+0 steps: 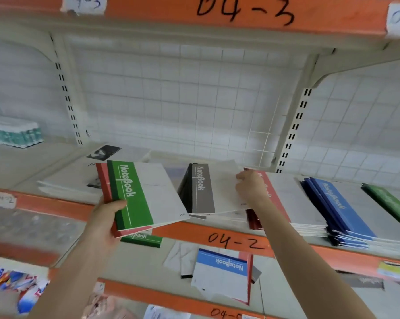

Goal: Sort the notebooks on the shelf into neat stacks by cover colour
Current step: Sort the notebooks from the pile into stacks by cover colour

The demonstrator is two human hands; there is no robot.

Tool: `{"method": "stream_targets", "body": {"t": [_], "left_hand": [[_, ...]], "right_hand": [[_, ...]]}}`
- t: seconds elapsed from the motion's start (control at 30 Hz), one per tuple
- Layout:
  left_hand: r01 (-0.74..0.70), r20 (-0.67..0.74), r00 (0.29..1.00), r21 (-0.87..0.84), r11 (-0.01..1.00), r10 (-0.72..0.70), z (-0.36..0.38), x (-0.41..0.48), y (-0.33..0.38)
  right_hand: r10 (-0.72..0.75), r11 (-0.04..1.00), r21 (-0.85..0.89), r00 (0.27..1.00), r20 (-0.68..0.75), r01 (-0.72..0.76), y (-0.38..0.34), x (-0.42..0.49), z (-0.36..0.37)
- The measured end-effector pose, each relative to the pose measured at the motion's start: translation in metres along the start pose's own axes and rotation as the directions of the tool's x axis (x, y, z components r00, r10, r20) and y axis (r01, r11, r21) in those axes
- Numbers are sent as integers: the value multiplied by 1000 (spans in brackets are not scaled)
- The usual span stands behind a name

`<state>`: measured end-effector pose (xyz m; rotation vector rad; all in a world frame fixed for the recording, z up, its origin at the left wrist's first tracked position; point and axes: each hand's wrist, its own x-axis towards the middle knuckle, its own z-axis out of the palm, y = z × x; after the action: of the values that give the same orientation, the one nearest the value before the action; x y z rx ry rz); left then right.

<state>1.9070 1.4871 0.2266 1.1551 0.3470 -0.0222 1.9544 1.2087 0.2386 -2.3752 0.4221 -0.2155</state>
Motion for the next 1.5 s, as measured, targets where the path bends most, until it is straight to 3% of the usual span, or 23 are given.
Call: {"method": "stream_targets", "body": {"t": [0.2,0.3,0.37,0.43,0.5,0.53,0.57,0.63,0.77,0.93,1.1,1.23,1.5], "left_hand": [[29,31,999,17,999,-29,-20,-1,9],[37,56,998,14,999,-38,-19,-2,12],[41,87,995,18,999,-42,-14,-4,13],[31,120,992,25,999,-34,-7,-4,13],[21,177,984,34,999,-26,3,-4,10],[21,202,979,44,999,-30,10,-4,7],[24,219,975,58,998,-37,17,-4,4],[17,246,968,101,995,-42,35,-7,-4],[-43,328,945,128,991,-1,71,-17,-21],[18,373,926,113,993,-59,125,-28,-49],[56,465,874,193,980,-142,185,-51,-77],[1,526,837,273,962,-150,234,-71,-105],[-37,512,849,308,951,-132,311,-106,-145]], "right_hand": [[17,955,-295,999,43,-4,-4,0,22],[-47,936,-349,999,-23,36,0,-3,26],[-123,963,-252,988,-94,96,-3,-9,23],[-129,991,20,988,-83,131,-14,-20,16],[-39,934,356,988,147,-16,-27,-37,10],[-14,890,441,963,270,-111,-33,-45,7],[-8,875,455,935,355,-166,-34,-51,6],[-6,898,408,923,384,-164,-30,-56,5],[52,915,385,981,188,-123,-4,-56,-13],[163,881,447,986,17,-154,50,-58,-56],[259,852,498,957,-133,-161,121,-63,-112],[358,799,570,914,-193,-192,179,-66,-162],[483,773,604,795,-366,-192,282,-56,-265]]}}
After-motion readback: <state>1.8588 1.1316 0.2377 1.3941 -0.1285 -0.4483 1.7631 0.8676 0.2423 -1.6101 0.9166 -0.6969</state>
